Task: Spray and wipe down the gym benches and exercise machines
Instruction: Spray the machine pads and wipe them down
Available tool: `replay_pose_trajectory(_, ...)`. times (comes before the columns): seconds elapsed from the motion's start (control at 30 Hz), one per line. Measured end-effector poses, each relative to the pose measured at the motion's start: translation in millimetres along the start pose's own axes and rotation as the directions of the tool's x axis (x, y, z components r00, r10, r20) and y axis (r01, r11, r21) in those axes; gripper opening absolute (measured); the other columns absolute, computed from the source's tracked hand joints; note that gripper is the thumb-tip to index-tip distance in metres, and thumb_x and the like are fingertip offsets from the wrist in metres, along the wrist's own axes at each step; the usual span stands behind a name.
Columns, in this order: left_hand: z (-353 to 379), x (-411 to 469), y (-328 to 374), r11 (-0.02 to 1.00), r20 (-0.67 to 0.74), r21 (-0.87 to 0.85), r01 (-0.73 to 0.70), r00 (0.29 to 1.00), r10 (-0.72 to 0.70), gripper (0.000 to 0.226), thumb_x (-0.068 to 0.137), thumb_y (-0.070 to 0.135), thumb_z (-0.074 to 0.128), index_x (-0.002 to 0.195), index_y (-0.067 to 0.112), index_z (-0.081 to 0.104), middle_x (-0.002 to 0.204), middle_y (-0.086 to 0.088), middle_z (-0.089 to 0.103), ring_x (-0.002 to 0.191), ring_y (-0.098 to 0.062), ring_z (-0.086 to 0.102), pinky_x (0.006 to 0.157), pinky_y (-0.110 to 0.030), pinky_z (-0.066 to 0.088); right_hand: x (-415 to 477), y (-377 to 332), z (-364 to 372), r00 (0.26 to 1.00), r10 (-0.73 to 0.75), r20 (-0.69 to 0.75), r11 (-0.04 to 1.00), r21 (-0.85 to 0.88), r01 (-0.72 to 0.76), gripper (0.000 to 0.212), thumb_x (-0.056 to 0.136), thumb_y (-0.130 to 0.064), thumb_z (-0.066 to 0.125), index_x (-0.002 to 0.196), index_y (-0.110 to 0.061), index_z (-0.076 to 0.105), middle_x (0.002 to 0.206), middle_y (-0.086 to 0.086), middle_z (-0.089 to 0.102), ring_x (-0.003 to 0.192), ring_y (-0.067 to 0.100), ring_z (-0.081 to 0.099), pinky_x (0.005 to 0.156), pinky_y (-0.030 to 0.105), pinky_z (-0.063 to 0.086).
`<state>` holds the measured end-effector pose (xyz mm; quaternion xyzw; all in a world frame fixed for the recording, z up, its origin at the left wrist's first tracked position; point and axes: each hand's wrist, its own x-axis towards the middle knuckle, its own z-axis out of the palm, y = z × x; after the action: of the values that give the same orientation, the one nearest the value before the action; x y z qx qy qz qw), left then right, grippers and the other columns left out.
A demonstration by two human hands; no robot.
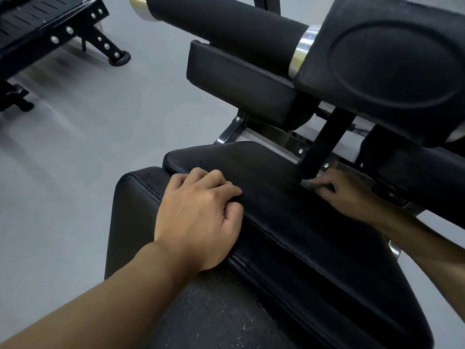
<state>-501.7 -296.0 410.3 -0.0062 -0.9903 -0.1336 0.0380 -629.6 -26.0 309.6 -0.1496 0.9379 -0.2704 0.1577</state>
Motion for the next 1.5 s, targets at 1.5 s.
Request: replay_pose_trajectory(1.5,0.9,-1.0,0.3,1.0,-0.023,-0.008,0.006,1.0,-0.006,0.049,0.089,0.033,0.03,0.097,0.028,0.078,0.095,0.014,0.068,0.097,-0.016,0.057,0.086,-0.031,0.034,-30.7,-33.1,-3.0,0.996,-0.066,0.065,0.996,0.062,0.062,0.028,0.097,-0.015,0.057,0.115,-0.031,0.071,0.095,-0.007,0.056,0.092,0.011,0.055,0.083,0.035,0.046)
